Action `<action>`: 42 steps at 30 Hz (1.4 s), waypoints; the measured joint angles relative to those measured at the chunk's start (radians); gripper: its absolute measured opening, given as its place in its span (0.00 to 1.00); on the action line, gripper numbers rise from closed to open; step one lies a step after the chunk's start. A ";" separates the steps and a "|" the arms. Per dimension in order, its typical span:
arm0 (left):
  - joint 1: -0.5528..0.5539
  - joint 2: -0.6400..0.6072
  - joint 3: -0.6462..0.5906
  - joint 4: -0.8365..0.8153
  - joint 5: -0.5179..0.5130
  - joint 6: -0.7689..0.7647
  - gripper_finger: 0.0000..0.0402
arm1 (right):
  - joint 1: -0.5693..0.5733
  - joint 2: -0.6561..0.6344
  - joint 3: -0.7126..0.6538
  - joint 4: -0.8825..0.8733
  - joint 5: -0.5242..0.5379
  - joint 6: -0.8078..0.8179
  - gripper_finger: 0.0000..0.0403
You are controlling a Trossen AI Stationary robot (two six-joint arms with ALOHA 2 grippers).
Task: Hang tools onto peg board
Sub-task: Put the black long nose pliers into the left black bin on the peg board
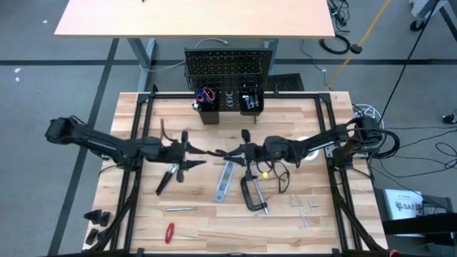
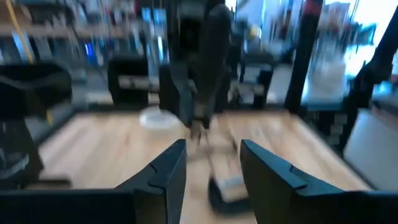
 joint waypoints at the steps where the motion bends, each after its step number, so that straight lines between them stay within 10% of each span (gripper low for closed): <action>1: 0.000 0.011 -0.026 0.086 0.000 0.001 0.36 | -0.004 0.002 -0.001 0.022 -0.019 0.007 0.06; 11: 0.001 0.176 -0.027 0.449 0.001 0.030 0.36 | -0.034 0.011 -0.002 0.154 -0.101 0.045 0.06; 42: 0.099 0.321 0.116 0.473 0.165 0.051 0.36 | -0.043 0.011 0.000 0.091 -0.081 0.040 0.06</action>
